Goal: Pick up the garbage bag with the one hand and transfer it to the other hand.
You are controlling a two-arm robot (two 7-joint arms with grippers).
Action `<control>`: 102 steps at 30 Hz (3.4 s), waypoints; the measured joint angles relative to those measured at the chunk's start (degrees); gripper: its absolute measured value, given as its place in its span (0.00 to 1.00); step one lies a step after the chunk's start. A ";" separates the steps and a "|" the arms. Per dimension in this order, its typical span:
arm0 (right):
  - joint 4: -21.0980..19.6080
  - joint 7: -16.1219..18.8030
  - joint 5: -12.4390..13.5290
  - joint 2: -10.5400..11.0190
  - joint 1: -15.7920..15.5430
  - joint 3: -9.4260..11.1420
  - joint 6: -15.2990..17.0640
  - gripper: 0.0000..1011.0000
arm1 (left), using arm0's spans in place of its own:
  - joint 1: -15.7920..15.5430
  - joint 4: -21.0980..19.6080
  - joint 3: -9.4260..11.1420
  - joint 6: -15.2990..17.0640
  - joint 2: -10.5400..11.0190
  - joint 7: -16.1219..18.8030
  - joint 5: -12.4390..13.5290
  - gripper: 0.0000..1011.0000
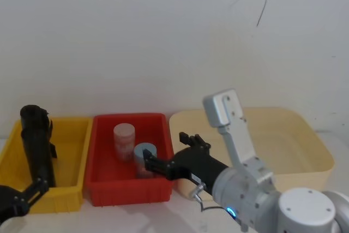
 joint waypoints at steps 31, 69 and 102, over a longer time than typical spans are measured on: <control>13.71 3.08 -2.08 -4.59 9.71 -2.73 1.53 0.99 | -18.27 19.04 1.51 1.89 -0.81 -10.51 -4.63 0.99; 21.31 5.40 -3.05 -4.73 12.80 0.26 -0.54 0.99 | -32.89 38.26 6.32 1.39 -5.78 -14.96 -1.99 0.94; 19.24 6.21 -6.01 -5.46 9.92 -2.09 -0.52 0.99 | -34.38 40.64 6.85 0.95 -6.33 -15.75 -1.73 0.48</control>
